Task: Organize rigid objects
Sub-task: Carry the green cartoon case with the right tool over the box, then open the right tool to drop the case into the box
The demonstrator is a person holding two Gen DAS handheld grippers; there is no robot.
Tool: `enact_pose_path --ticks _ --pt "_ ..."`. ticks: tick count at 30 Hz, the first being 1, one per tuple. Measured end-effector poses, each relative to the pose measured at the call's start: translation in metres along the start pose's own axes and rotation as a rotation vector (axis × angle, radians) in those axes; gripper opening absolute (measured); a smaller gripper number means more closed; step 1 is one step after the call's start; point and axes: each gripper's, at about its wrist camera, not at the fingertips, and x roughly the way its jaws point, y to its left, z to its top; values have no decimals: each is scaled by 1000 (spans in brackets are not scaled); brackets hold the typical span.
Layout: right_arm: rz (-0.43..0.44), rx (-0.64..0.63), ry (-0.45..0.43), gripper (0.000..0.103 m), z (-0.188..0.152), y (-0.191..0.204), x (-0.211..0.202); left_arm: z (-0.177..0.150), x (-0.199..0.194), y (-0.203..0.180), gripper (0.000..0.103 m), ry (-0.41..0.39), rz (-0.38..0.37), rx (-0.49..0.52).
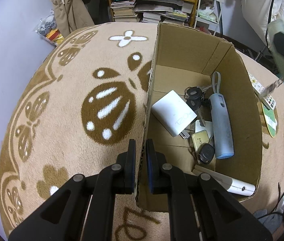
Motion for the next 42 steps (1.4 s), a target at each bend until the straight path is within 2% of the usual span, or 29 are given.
enact_pose_path --ticks 7,11,18,24,25,27,28,30,35,42 --pt "35 -63 86 67 -18 30 19 -1 0 1 11 0 -3 -2" --pt "-7 -75 103 67 -26 31 26 -1 0 2 11 2 -7 -11" --pt "-15 -48 156 67 -30 21 36 -1 1 5 11 1 -18 -18" --pt "-20 -36 132 68 -28 16 31 -1 0 6 12 5 -26 -24" --pt "-29 -42 130 68 -25 17 30 -1 0 6 12 4 -19 -26" --pt "-48 -63 124 77 -17 15 26 -1 0 6 11 7 -23 -25" --pt "-53 -69 120 84 -14 14 25 -1 0 6 11 6 -22 -26" --pt "-76 -66 108 90 -8 7 23 -1 -1 5 11 5 -23 -23" --pt "-155 11 172 96 6 -31 33 -1 -3 5 11 4 -25 -20" --pt "-255 46 231 98 6 -92 56 1 -3 5 11 8 -30 -21"
